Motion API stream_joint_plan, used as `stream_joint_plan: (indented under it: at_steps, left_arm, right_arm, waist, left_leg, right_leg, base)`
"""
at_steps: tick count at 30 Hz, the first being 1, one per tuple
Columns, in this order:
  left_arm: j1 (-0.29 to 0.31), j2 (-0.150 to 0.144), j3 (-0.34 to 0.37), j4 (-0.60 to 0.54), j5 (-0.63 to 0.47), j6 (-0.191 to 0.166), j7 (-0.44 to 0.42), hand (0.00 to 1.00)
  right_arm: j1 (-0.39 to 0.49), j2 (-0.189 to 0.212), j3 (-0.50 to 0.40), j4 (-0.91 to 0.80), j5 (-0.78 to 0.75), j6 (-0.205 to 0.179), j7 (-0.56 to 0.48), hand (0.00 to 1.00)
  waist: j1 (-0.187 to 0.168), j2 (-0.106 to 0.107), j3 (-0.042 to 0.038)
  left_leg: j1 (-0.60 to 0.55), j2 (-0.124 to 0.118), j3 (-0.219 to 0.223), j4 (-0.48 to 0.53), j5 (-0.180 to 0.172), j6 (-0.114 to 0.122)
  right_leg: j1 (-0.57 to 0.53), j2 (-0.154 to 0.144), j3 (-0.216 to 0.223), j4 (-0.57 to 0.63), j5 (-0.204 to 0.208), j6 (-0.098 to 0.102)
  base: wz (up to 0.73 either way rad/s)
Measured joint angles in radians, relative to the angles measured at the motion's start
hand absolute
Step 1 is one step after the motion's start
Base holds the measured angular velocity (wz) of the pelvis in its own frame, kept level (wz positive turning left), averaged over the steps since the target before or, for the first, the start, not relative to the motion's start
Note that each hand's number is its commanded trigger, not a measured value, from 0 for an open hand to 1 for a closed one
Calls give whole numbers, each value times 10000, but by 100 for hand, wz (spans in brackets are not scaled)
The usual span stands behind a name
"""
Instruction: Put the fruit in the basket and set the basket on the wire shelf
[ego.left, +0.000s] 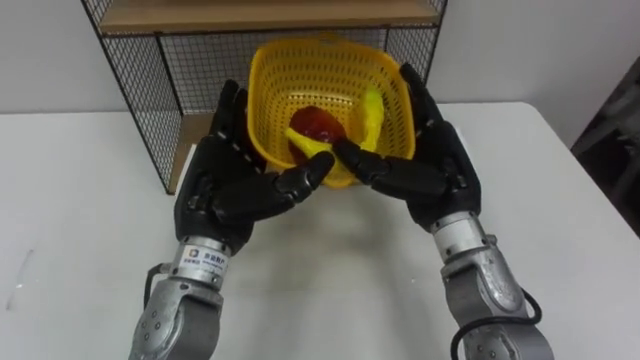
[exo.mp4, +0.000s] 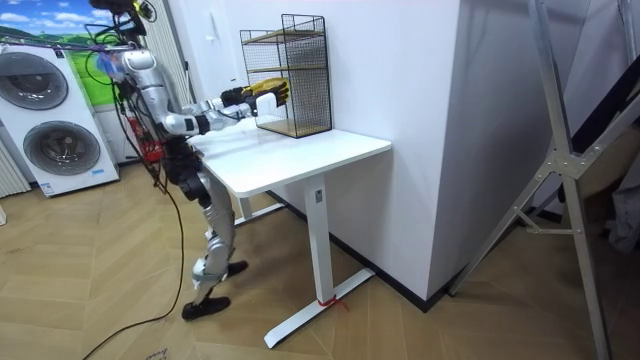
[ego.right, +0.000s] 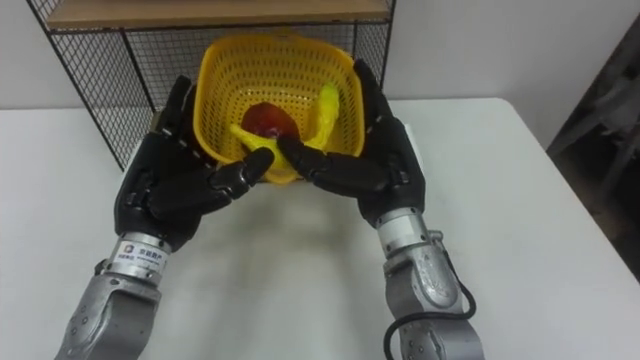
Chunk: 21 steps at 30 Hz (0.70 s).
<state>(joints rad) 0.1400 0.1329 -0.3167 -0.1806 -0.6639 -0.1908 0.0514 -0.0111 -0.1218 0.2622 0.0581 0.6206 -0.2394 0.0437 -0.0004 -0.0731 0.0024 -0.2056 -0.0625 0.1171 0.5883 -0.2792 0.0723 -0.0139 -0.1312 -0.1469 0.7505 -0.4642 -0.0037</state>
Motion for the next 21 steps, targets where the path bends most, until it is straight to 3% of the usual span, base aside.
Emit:
stream_joint_plan:
  at_steps: [1, 2, 4, 6, 8, 9, 10, 11, 14, 17, 21]
  left_arm:
    - [-7, 2, -9, -4, -1, 0, 0, 0]
    - [-139, 1, -5, -9, -12, 1, 0, 0]
    - [-362, 63, 31, -9, -28, -4, 1, 0]
    - [-403, 69, 42, -9, -21, -100, 2, 0]
    - [-403, 53, 41, -8, -16, -130, 2, 0]
    - [-402, 24, 32, 5, -20, -130, 2, 0]
    - [-404, -82, 1, 37, -22, -124, 2, 0]
    - [-417, -96, -18, 35, -22, -124, -2, 0]
    - [-415, -70, -34, 30, -7, -125, -7, 0]
    - [-420, -47, -33, 26, -6, -124, -9, 0]
    - [-421, -39, -37, 29, -7, -112, -57, 0]
  right_arm:
    - [-11, -29, -1, -1, -5, -6, -35, 0]
    - [-92, -37, -20, -1, -5, -73, -50, 0]
    - [-117, 5, -25, 1, -19, -170, -96, 0]
    - [-130, 32, -37, 0, -26, -200, -103, 0]
    - [-181, -5, -42, 9, -26, -225, -102, 0]
    - [-166, -5, -43, 24, -20, -223, -102, 0]
    - [-157, -69, -41, 81, -19, -212, -102, 0]
    - [-157, -102, -57, 127, 39, -209, -102, 0]
    - [-175, -82, -81, 129, 72, -202, -80, 0]
    - [-201, -31, -120, 117, 67, -188, -66, 0]
    - [-213, -3, -119, 114, 46, -180, -59, 0]
  waist:
    - [-33, -30, 28]
    - [-74, -27, 105]
    - [-130, 8, 235]
    - [-161, 79, 299]
    - [-218, 195, 355]
    - [-263, 236, 342]
    - [-318, 418, 291]
    - [-356, 471, 248]
    - [-279, 476, 174]
    - [-250, 301, 15]
    - [-219, 338, 22]
  left_leg:
    - [102, -171, 72, 69, -161, 124]
    - [133, -251, 65, 189, -291, 226]
    - [92, -248, -115, 155, -328, 265]
    - [43, -183, -278, 89, -308, 275]
    - [40, -196, -270, 106, -283, 275]
    - [34, -205, -266, 131, -278, 267]
    - [2, -171, -379, 109, -218, 198]
    - [54, -116, -397, -113, -52, 172]
    - [296, 123, -392, -769, 294, 66]
    - [546, 359, -497, -1357, 618, -64]
    - [710, 428, -510, -1487, 635, -73]
  right_leg:
    - [-346, -307, 35, 1042, 238, 245]
    - [-663, -431, 98, 1746, 526, 302]
    - [-983, -398, 89, 2152, 1002, 434]
    - [-1268, -302, 74, 1977, 832, 624]
    - [-1369, -367, 72, -102, 299, 518]
    - [-1325, -347, -15, -448, 251, 358]
    - [-1222, -294, -159, -705, 401, 306]
    - [-1137, -187, -227, -1002, 563, 290]
    - [-855, 154, -240, -1949, 1095, 237]
    - [-314, 480, -488, -3124, 1729, 175]
    - [-25, 635, -490, -3599, 1961, 184]
  base:
    - [23]
    - [17]
    - [19]
    - [8]
    - [2]
    - [12]
    - [11]
    - [8]
    - [-14]
    - [-2]
    - [-1]
